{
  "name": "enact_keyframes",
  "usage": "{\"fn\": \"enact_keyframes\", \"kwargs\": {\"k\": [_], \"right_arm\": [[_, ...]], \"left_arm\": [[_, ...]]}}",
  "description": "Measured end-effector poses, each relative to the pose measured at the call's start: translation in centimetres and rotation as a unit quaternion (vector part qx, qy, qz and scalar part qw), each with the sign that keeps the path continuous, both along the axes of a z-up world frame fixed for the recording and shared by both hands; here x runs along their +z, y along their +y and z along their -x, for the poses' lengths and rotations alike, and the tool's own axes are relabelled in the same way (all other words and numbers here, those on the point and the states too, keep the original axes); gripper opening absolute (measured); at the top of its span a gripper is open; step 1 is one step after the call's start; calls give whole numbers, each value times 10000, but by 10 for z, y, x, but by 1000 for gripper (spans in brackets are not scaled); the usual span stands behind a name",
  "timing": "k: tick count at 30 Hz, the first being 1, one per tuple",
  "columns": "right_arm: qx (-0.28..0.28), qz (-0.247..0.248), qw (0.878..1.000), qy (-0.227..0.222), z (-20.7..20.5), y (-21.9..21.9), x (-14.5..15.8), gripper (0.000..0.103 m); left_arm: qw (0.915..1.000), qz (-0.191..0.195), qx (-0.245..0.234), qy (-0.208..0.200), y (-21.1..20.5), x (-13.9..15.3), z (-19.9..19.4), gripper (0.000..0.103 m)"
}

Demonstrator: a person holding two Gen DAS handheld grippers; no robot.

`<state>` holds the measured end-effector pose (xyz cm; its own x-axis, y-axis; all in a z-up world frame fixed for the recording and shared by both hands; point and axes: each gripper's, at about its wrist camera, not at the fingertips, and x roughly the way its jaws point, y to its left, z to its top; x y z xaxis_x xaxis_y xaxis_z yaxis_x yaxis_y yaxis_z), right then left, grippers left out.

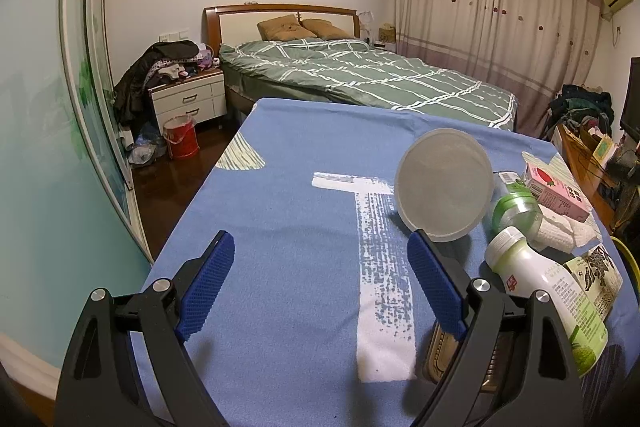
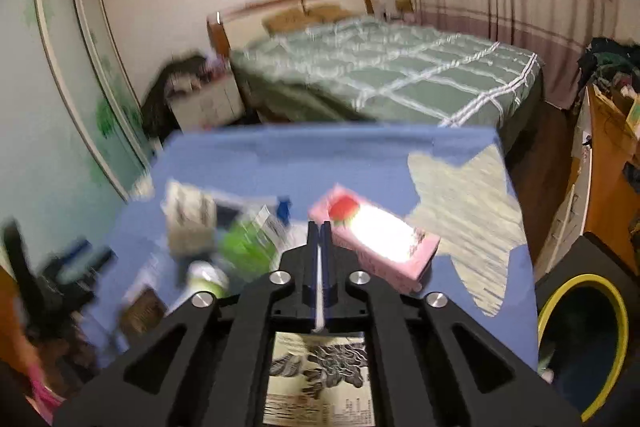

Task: Collect trash
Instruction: 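Grasp the white crumpled tissue with the right gripper and lift, then carry the tissue over the yellow-rimmed bin and open the right gripper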

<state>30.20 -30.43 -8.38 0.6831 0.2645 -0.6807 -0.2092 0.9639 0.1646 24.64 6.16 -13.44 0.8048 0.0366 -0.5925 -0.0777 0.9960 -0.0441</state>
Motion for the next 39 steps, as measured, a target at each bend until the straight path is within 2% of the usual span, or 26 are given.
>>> {"fn": "enact_keyframes", "kwargs": {"k": [1, 3, 5, 7, 8, 10, 11, 12, 13, 24, 28, 33, 39], "right_arm": [[65, 12, 9998, 192, -6, 4, -10, 21], [136, 137, 9986, 497, -15, 12, -29, 35], [136, 285, 9972, 684, -23, 17, -43, 40], [126, 334, 9962, 797, -27, 19, -51, 54], [120, 412, 9956, 836, -29, 21, -56, 54], [135, 488, 9944, 924, -31, 25, -64, 53], [100, 479, 9937, 1009, -32, 24, -70, 44], [78, 397, 9934, 1069, -33, 23, -72, 6], [32, 194, 9941, 1062, -33, 18, -70, 7], [-95, -62, 9999, 86, 2, 1, -11, 7], [-367, 5, 9991, -197, 16, -17, 9, 7], [-1291, 238, 9905, -415, 38, -75, 14, 7], [-2424, 472, 9689, -179, 57, -154, -16, 7]], "left_arm": [[10000, -4, -3, 0, 0, 0, 0, 87], [10000, -3, -5, -6, 0, 0, 0, 87], [10000, -2, -6, 0, 0, 0, 0, 87], [10000, -2, -8, 3, 0, 0, 0, 87], [10000, 1, -3, 0, 0, 0, 1, 87], [10000, 1, -5, 3, 0, 0, 0, 87], [10000, 3, -9, 3, 0, 0, 0, 87], [10000, 7, -5, 0, 0, 1, 0, 87], [10000, 8, -4, -2, 0, 1, 0, 87], [10000, 3, -60, -4, 0, 3, -1, 87], [10000, 0, -62, -8, 0, 3, -1, 87], [10000, -15, -89, -31, 0, 4, 0, 87], [10000, -44, -76, -30, 0, 5, 0, 87]]}}
